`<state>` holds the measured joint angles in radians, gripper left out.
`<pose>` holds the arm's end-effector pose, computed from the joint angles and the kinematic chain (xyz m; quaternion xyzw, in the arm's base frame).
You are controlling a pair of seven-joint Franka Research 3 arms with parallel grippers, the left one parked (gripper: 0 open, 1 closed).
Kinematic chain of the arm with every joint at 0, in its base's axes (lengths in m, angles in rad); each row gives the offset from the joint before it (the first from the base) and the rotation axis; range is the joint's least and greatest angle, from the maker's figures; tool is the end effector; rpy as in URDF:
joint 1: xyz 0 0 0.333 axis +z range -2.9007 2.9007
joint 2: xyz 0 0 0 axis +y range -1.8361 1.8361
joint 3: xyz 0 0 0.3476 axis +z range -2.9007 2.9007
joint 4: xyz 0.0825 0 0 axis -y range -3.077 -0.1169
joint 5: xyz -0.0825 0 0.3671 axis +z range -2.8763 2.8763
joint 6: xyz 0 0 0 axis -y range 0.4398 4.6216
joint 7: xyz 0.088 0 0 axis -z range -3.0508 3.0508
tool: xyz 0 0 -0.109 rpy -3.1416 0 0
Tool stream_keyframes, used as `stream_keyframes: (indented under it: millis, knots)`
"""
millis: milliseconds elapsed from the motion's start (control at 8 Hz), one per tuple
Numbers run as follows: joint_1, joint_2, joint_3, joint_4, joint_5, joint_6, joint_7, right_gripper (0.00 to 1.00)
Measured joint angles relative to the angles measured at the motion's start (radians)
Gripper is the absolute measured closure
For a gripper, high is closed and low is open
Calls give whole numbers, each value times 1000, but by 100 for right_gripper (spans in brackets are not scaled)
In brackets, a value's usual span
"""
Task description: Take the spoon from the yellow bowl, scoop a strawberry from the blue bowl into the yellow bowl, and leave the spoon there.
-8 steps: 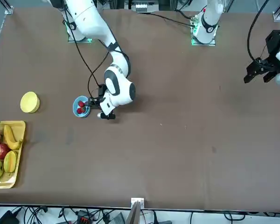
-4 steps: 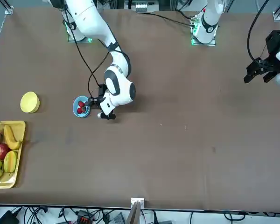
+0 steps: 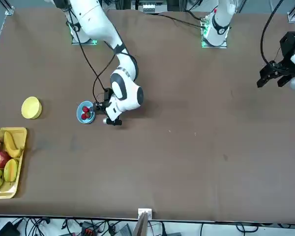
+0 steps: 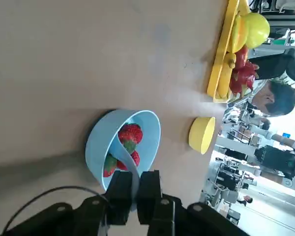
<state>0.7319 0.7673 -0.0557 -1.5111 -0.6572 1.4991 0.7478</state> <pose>0.5363 0.3479 0.2321 0.8719 0.0694 -0.0583 0.4813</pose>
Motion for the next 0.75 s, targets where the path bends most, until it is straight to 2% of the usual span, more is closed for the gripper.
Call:
stream_keyframes:
  millis: [750]
  knots:
    - [4,0,0,1,-15,-23,0,89]
